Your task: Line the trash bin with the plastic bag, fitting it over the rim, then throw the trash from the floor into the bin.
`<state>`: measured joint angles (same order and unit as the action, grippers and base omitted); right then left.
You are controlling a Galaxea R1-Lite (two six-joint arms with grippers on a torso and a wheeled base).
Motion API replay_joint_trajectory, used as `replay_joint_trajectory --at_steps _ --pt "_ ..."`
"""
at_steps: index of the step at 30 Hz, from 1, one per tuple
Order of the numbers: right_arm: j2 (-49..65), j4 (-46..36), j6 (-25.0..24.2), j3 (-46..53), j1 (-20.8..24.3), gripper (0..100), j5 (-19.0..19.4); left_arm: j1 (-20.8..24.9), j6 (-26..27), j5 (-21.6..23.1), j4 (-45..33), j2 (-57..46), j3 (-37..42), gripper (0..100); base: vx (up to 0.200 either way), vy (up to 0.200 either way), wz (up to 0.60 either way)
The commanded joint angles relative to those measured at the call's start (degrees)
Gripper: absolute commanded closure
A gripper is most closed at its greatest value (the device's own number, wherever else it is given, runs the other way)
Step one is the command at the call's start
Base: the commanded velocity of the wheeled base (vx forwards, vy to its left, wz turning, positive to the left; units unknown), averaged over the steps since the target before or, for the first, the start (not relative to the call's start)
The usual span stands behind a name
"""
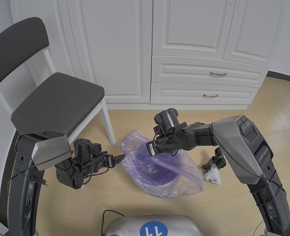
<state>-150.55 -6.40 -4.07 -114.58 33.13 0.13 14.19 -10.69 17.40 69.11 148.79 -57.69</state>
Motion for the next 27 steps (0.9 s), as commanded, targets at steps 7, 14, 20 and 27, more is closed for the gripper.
replay_joint_trajectory --at_steps 7,14,20,27 --pt "2.72 -5.55 -6.74 -0.01 -0.44 100 7.34 -0.04 0.06 0.09 1.03 -0.08 0.64 0 0.000 0.000 0.00" --pt "3.16 -3.80 -5.51 -0.01 -0.09 0 6.81 -0.13 0.06 0.09 1.03 -0.08 0.56 0 0.000 0.000 0.00" --pt "4.22 -4.41 1.52 -0.01 0.26 0 -2.16 -0.13 0.06 0.01 1.03 -0.08 0.56 0 0.000 0.000 0.00" --pt "7.47 -1.95 11.72 14.74 0.97 0 -5.06 -0.13 0.14 0.01 1.12 -0.08 0.56 0 0.000 0.000 0.00"
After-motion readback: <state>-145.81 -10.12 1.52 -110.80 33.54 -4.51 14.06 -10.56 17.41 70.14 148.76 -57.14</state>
